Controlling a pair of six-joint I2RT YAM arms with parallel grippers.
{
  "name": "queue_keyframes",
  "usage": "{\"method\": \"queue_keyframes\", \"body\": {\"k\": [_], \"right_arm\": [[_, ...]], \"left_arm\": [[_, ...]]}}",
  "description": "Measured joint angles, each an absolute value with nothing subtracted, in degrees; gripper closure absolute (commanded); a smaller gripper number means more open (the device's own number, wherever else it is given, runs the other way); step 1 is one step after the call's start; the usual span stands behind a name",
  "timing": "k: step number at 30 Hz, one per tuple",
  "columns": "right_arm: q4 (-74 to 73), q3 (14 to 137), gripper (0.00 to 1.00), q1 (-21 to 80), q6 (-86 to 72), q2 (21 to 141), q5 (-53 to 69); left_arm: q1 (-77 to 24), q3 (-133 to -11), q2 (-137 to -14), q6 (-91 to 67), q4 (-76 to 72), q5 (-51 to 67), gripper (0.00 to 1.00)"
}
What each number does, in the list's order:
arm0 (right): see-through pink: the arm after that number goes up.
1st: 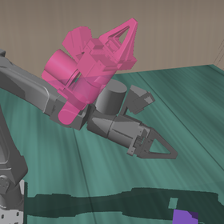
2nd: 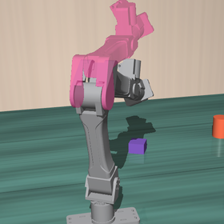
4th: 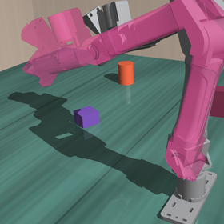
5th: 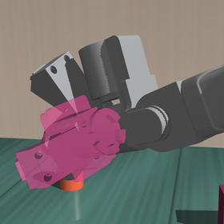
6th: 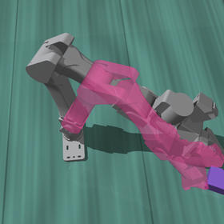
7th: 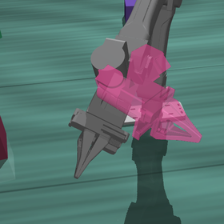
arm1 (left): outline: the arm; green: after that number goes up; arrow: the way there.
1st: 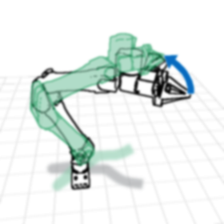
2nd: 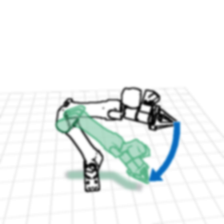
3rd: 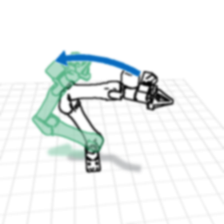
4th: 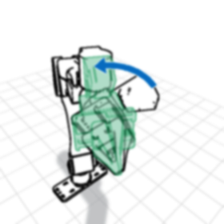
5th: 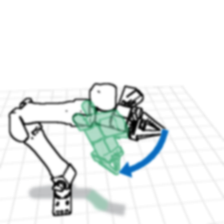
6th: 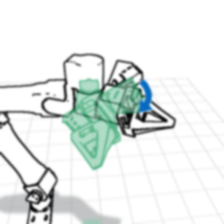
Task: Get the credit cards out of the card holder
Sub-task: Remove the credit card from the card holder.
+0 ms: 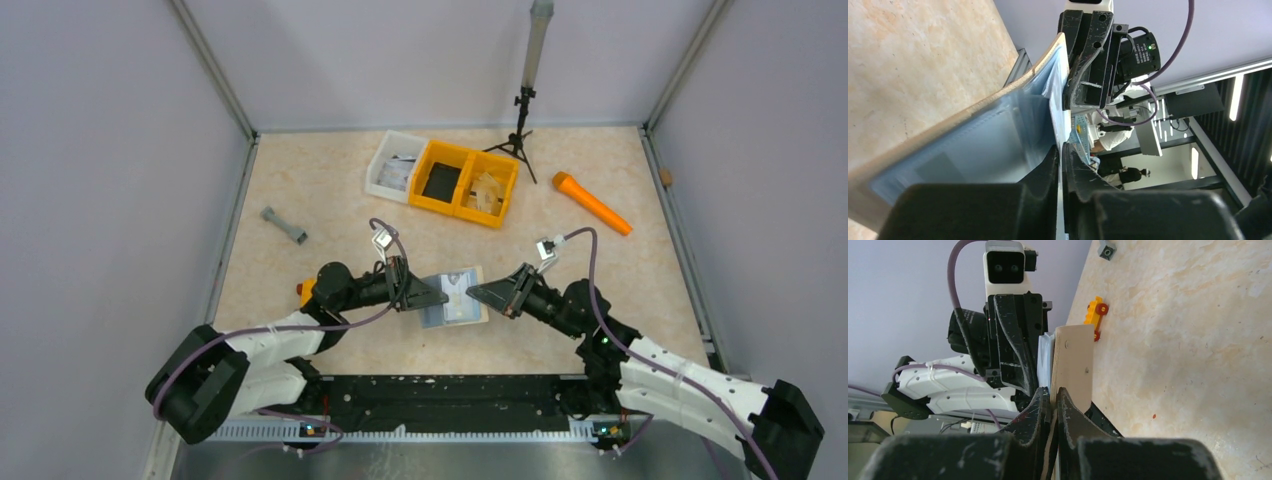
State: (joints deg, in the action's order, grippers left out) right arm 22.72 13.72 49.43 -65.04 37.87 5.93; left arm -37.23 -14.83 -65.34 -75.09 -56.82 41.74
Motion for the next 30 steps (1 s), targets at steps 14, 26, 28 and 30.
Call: {"method": "queue_keyframes", "body": {"k": [14, 26, 28, 30], "right_arm": [[22.65, 10.61, 1.0, 49.43, -67.37, 32.99, 4.93], [21.39, 8.86, 1.0, 49.34, -68.4, 28.73, 3.11], [21.3, 7.84, 1.0, 49.34, -68.9, 26.96, 2.42], [21.28, 6.63, 1.0, 49.32, -69.54, 25.12, 1.74]], "left_arm": [[-37.15, -14.57, -61.6, -74.76, -55.09, 41.28, 1.0], [-35.27, -13.41, -59.07, -73.76, -52.05, 41.36, 1.0], [-34.89, -12.78, -58.57, -73.56, -51.72, 41.36, 1.0], [-34.63, -12.4, -58.3, -73.47, -51.42, 41.39, 1.0]]}}
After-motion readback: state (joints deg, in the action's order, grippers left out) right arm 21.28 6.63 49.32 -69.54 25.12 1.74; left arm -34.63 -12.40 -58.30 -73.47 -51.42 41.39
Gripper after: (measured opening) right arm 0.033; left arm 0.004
